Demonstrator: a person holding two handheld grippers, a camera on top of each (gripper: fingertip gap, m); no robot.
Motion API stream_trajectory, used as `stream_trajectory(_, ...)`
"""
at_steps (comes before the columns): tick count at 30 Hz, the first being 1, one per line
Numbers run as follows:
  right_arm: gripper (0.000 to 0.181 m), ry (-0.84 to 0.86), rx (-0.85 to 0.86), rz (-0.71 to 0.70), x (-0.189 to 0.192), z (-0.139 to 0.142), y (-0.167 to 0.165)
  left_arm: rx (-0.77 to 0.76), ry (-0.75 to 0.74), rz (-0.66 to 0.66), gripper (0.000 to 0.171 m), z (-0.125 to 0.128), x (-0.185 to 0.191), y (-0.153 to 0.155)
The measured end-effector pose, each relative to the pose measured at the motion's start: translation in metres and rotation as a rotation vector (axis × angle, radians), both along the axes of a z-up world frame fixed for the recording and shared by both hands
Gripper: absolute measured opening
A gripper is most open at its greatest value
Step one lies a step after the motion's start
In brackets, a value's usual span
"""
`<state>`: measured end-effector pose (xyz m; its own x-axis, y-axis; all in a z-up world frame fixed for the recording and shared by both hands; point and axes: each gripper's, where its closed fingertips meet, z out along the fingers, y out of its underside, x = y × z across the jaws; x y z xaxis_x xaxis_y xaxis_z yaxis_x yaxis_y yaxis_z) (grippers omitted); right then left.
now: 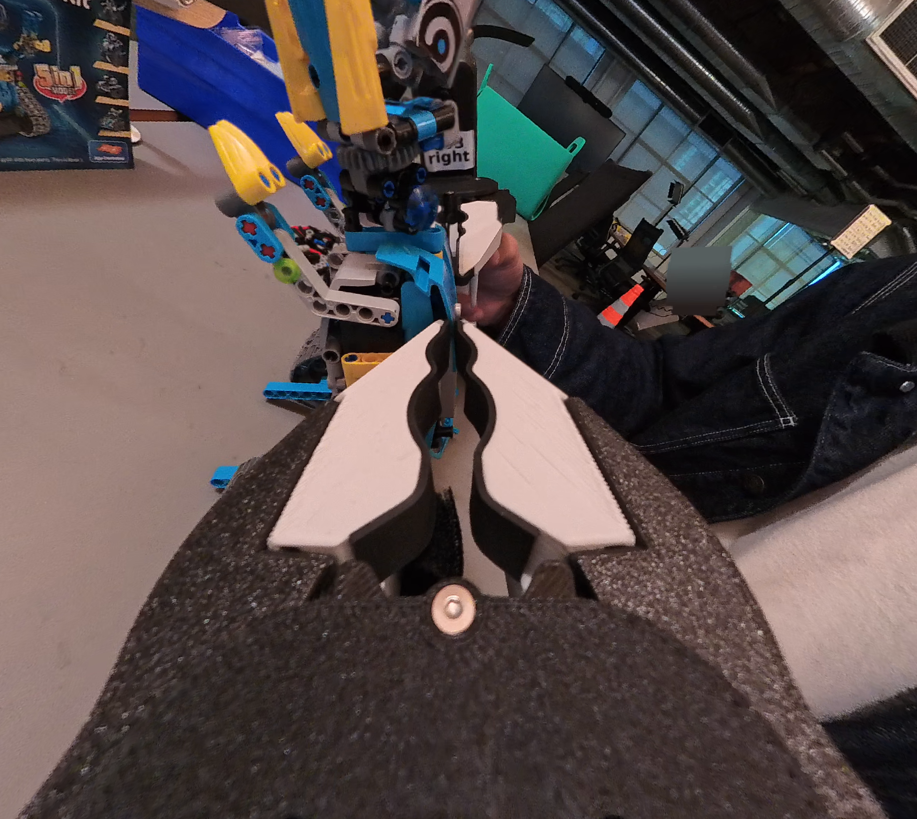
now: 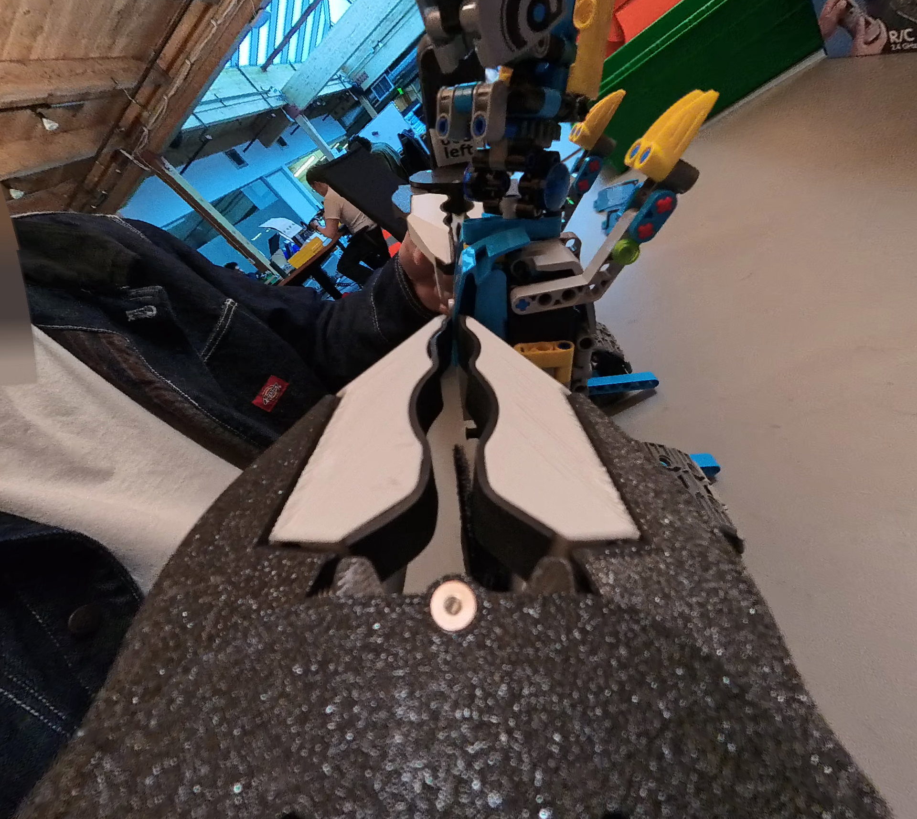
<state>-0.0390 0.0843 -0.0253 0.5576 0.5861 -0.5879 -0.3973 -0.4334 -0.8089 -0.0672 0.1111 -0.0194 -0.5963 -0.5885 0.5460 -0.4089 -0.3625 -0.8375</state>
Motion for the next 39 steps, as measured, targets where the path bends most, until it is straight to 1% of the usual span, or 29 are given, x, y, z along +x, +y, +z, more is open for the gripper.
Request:
stream_trajectory(10, 0.0, -0.03, 0.008, 0.004, -0.002, 0.0, -0.003, 0.023, -0.004, -0.018, 0.0, 0.0, -0.003, -0.002)
stream_trajectory(13, 0.0, 0.015, 0.009, 0.013, -0.003, 0.0, -0.002, 0.024, -0.006, -0.028, 0.0, 0.0, -0.004, -0.002)
stream_trajectory(18, 0.0, 0.028, -0.001, -0.02, -0.002, 0.001, 0.003, -0.012, -0.016, -0.01, 0.0, 0.0, -0.003, 0.001)
stream_trajectory(21, 0.0, 0.018, -0.017, -0.03, -0.003, 0.001, 0.004, -0.053, -0.011, -0.035, 0.001, 0.0, -0.003, 0.001)
stream_trajectory(23, 0.009, -0.012, -0.016, -0.022, -0.004, 0.003, 0.001, -0.011, -0.021, -0.038, 0.003, -0.002, -0.005, 0.0)
stream_trajectory(24, 0.013, -0.033, -0.017, -0.027, -0.004, 0.003, 0.0, 0.017, -0.031, -0.036, 0.006, -0.003, -0.006, 0.0)
stream_trajectory(25, 0.014, -0.057, -0.015, -0.04, -0.003, 0.003, 0.0, 0.037, -0.038, -0.023, 0.013, -0.003, -0.005, 0.002)
stream_trajectory(26, 0.013, -0.084, -0.012, -0.054, -0.002, 0.002, 0.0, 0.047, -0.042, -0.003, 0.023, -0.002, -0.004, 0.006)
stream_trajectory(27, 0.009, -0.122, -0.01, -0.076, 0.0, 0.0, 0.0, 0.047, -0.051, 0.01, 0.026, 0.0, -0.004, 0.011)
stream_trajectory(29, 0.005, -0.178, -0.004, -0.108, 0.004, -0.001, 0.001, 0.037, -0.072, 0.051, 0.027, 0.005, -0.003, 0.02)
stream_trajectory(31, 0.005, -0.181, -0.007, -0.115, 0.005, -0.001, 0.0, 0.031, -0.082, 0.12, 0.028, 0.006, 0.002, 0.033)
stream_trajectory(33, 0.003, -0.174, -0.014, -0.124, 0.007, -0.001, 0.001, 0.016, -0.077, 0.162, 0.031, 0.006, 0.006, 0.04)
stream_trajectory(37, 0.014, -0.141, -0.032, -0.097, 0.005, 0.002, -0.003, -0.035, -0.105, 0.237, 0.049, 0.014, 0.012, 0.046)
stream_trajectory(39, 0.022, -0.108, -0.068, -0.041, 0.001, 0.002, -0.012, -0.045, -0.107, 0.244, 0.059, 0.014, 0.015, 0.043)
